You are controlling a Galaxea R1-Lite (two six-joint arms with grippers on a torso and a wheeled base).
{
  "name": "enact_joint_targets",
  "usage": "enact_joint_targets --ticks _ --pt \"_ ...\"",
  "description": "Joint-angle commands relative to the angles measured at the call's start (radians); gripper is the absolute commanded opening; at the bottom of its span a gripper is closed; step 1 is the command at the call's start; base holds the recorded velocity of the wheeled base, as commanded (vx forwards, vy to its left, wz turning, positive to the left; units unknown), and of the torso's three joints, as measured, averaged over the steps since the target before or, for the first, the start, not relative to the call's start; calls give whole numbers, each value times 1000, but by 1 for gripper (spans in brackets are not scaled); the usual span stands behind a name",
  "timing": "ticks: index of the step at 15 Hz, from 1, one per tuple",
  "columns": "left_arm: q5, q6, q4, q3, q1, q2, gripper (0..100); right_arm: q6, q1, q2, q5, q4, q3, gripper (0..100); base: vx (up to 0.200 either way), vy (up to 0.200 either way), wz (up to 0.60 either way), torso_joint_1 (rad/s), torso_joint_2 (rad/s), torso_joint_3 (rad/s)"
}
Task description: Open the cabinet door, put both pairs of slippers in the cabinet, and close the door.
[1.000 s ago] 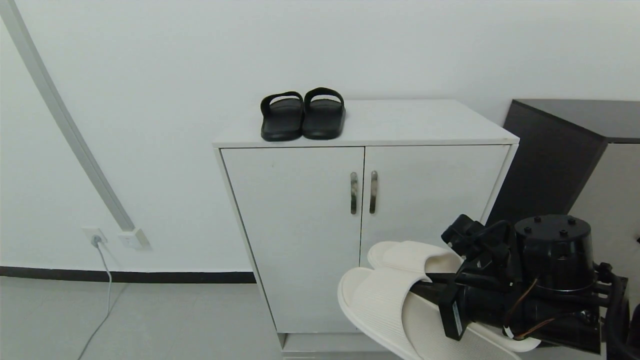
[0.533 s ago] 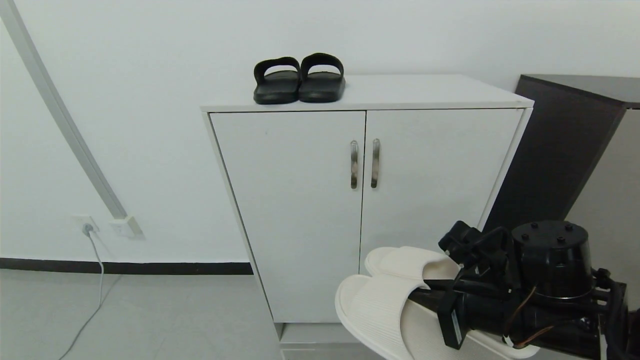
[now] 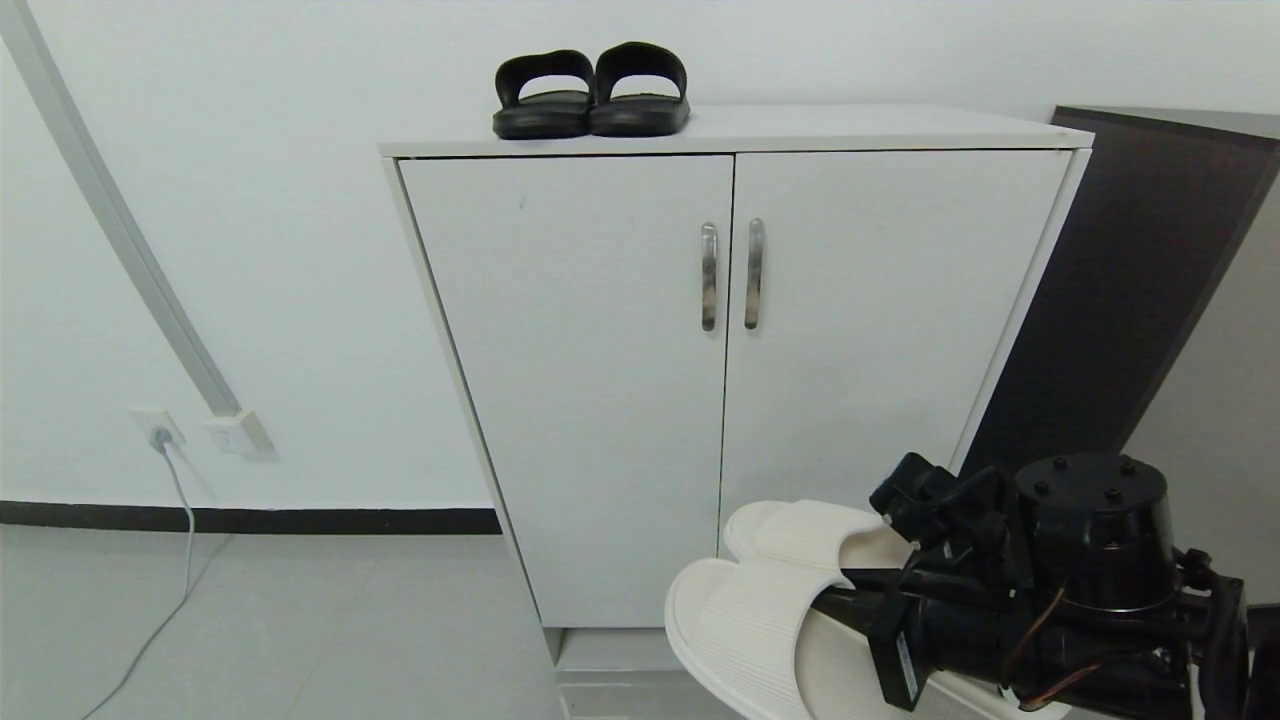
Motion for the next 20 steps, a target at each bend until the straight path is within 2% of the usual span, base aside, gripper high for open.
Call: enact_joint_targets --ticks 1,2,3,4,5,6,9,11,13,15,17,18,20 --pt "0 2 0 0 -1 11 100 0 1 4 0 0 0 0 0 0 0 0 0 0" --pt "0 4 -8 -4 -1 14 100 -1 1 2 0 0 0 0 0 0 0 0 0 0" --pt "-3 -9 -8 -40 -3 35 100 -1 1 2 2 0 -1 0 0 0 0 0 0 0" --pt "-7 -45 -8 -98 -3 83 100 -1 1 4 2 -1 0 0 0 0 0 0 0 0" --pt "-37 -116 -8 -194 -1 160 100 0 3 4 3 -4 3 0 0 0 0 0 0 0" --pt "-83 -124 -8 -251 -1 226 100 -1 4 2 2 -12 5 0 0 0 0 0 0 0" --pt "-198 -122 -35 -293 -3 402 100 -1 6 4 -3 -33 16 0 0 0 0 0 0 0" --pt "-274 -122 -115 -277 -3 511 100 -1 6 2 -3 -33 19 0 0 0 0 0 0 0" --pt "-317 -119 -170 -274 -3 584 100 -1 6 4 -1 -33 20 0 0 0 0 0 0 0" --pt "-425 -119 -252 -276 -3 696 100 -1 6 4 3 -33 25 0 0 0 0 0 0 0" --pt "-494 -118 -319 -276 -4 784 100 -1 6 5 5 -33 26 0 0 0 0 0 0 0" --pt "-518 -118 -354 -282 -13 827 100 -1 6 7 5 -33 26 0 0 0 0 0 0 0" --pt "-524 -119 -428 -288 -56 897 100 -1 6 7 5 -33 26 0 0 0 0 0 0 0"
